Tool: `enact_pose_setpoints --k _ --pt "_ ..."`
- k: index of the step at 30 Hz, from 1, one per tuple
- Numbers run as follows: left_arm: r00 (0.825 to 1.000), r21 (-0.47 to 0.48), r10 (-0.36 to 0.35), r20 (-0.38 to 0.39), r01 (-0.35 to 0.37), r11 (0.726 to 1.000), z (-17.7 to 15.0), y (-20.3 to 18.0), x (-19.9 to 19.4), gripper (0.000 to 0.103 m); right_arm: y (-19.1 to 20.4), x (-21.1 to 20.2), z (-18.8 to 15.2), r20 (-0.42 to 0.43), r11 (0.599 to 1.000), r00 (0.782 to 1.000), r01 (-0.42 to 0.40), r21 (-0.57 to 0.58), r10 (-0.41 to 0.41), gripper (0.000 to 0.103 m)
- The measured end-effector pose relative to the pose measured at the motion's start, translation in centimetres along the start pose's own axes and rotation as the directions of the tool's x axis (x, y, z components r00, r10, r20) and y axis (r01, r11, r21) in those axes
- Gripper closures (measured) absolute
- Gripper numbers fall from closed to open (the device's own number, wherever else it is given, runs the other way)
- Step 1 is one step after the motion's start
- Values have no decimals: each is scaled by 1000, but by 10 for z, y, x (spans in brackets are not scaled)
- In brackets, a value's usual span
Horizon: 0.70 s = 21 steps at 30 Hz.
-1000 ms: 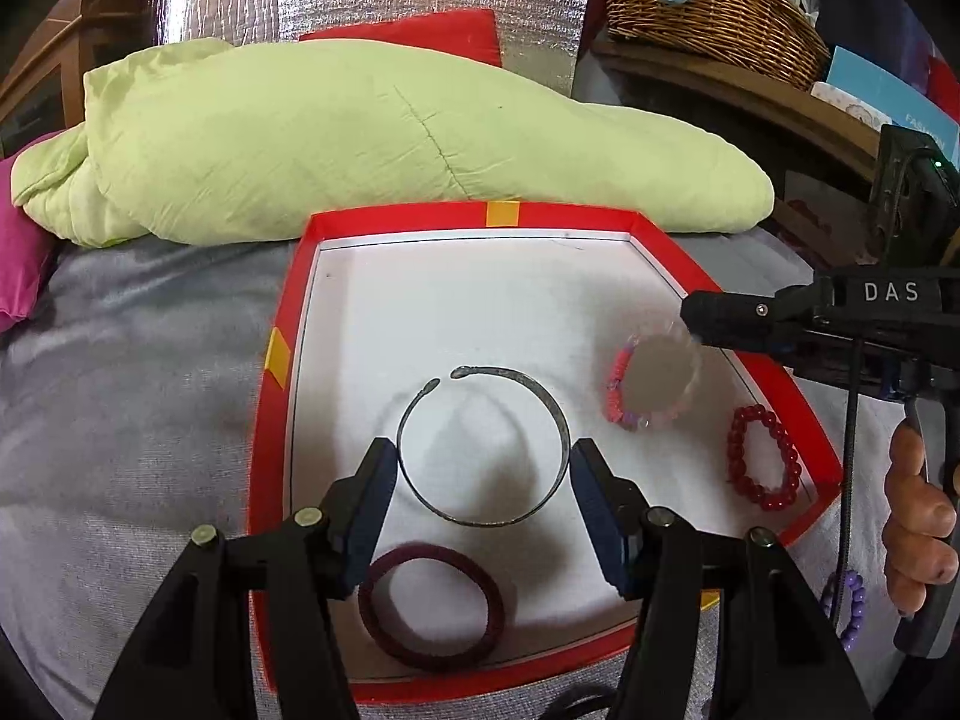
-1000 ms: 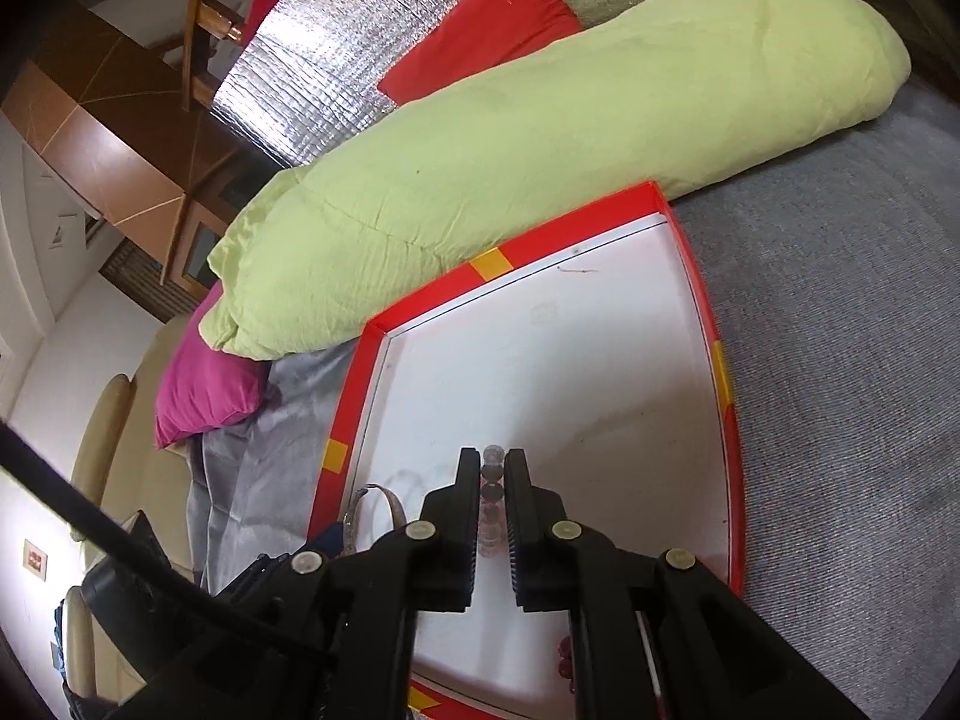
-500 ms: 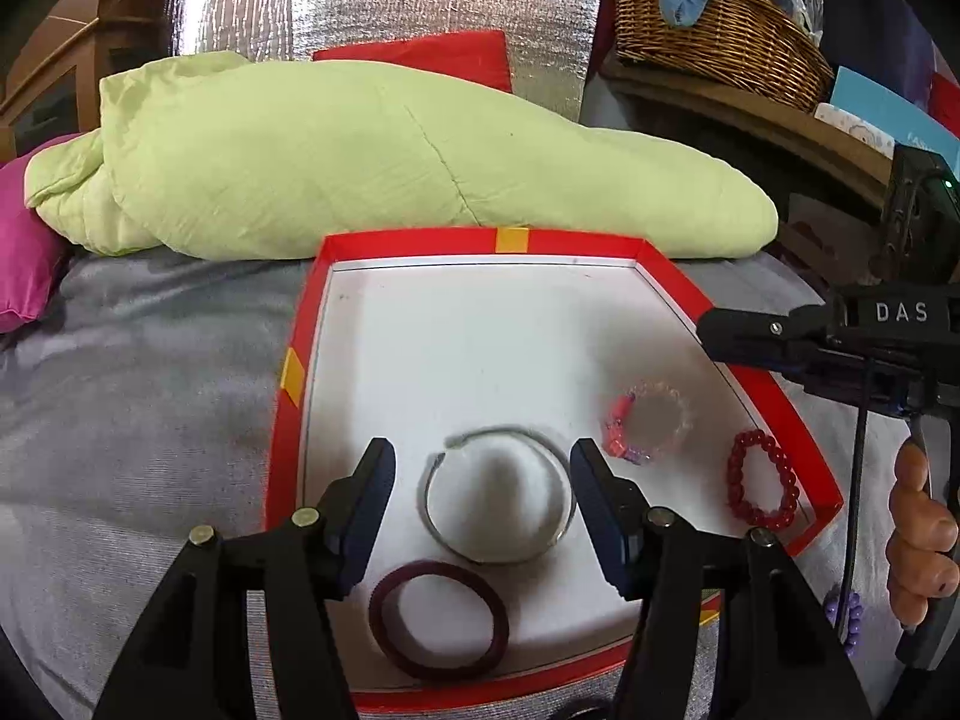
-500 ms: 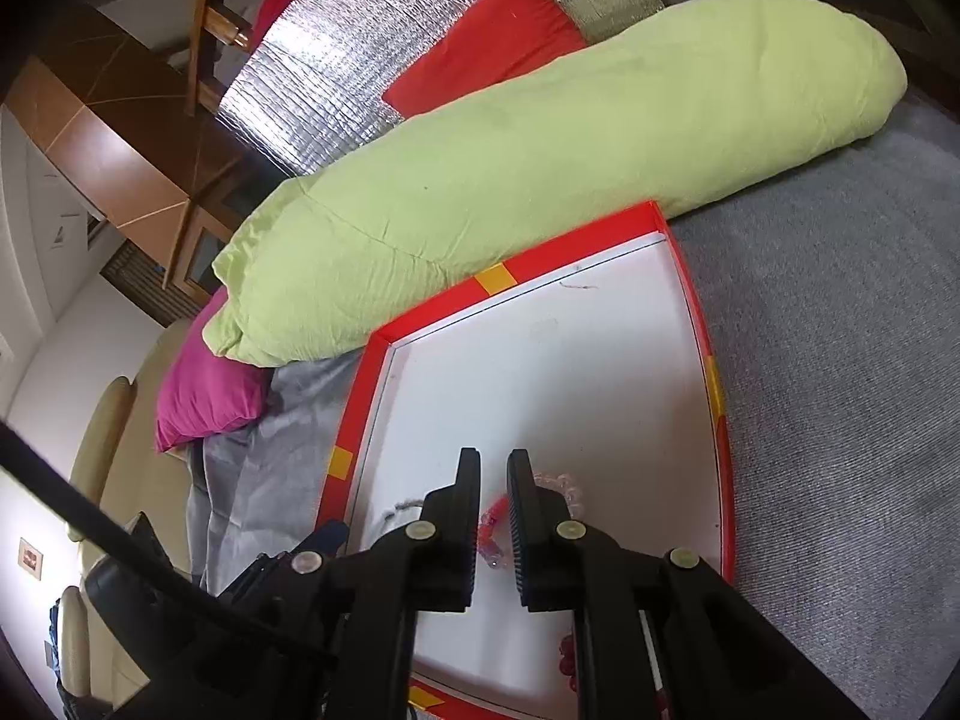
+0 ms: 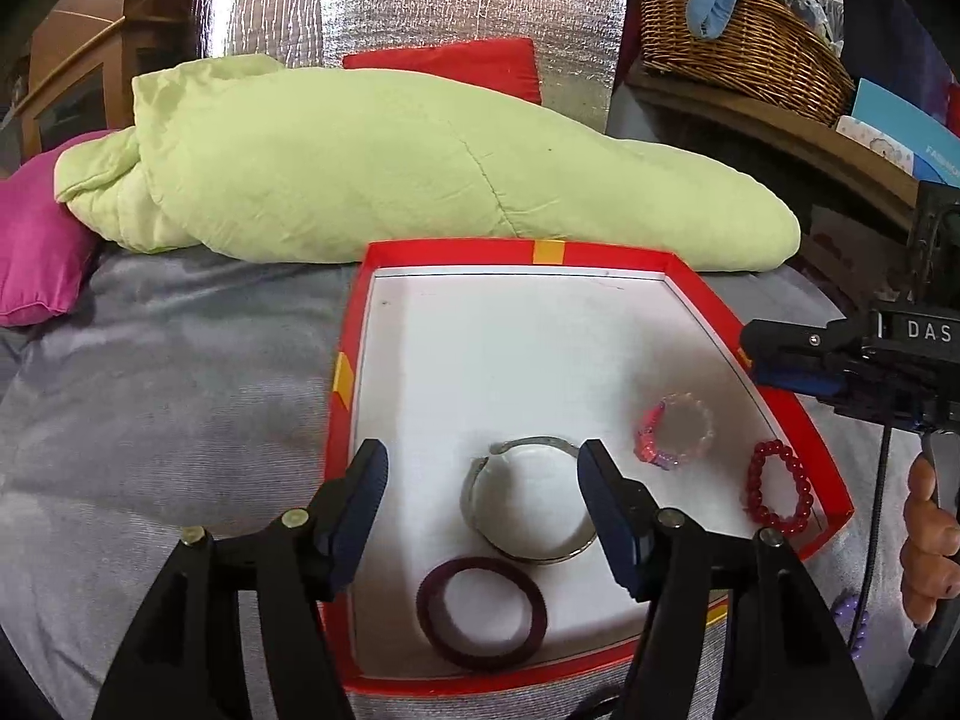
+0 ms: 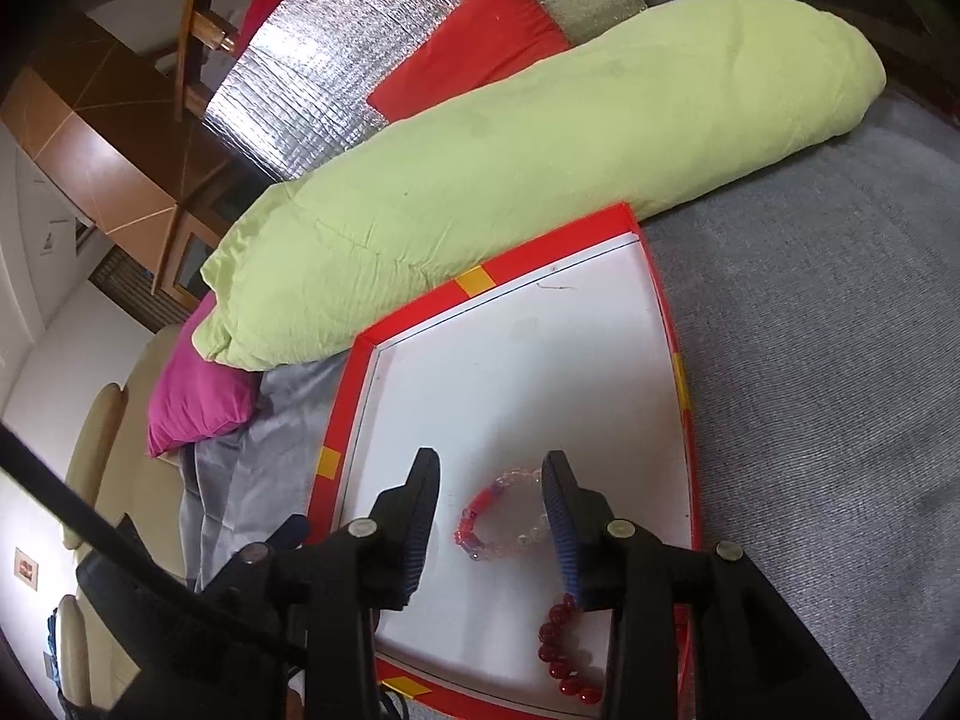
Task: Organize jewelry
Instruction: 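Lower and release the silver bangle with the left tool while the right tool releases the pink bracelet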
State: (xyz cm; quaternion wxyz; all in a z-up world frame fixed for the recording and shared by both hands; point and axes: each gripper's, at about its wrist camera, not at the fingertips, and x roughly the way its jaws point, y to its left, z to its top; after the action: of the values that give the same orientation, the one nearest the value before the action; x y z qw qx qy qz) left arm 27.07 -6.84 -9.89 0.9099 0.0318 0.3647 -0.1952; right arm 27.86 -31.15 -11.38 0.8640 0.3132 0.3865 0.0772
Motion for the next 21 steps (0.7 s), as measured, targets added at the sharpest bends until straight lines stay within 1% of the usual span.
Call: enact_pose_setpoints --k 9,11,12,14,21 --pt "999 6 34 11 -34 999 -8 4 -18 35 2 -14 -2 21 1000 1000 7 -18 -7 65" --pt "999 9 36 22 -36 999 -10 4 -27 35 2 -20 -4 28 1000 1000 7 -17 -6 65" --pt "998 16 35 44 -36 999 -12 4 -33 35 2 -23 -5 31 1000 1000 7 -18 -6 65" --pt "998 16 29 55 -30 999 -16 3 -44 35 2 -30 -9 40 1000 999 6 -20 -5 65" --pt "995 10 51 83 -52 999 -37 7 -81 35 9 -59 -21 72 999 997 13 -51 -9 65"
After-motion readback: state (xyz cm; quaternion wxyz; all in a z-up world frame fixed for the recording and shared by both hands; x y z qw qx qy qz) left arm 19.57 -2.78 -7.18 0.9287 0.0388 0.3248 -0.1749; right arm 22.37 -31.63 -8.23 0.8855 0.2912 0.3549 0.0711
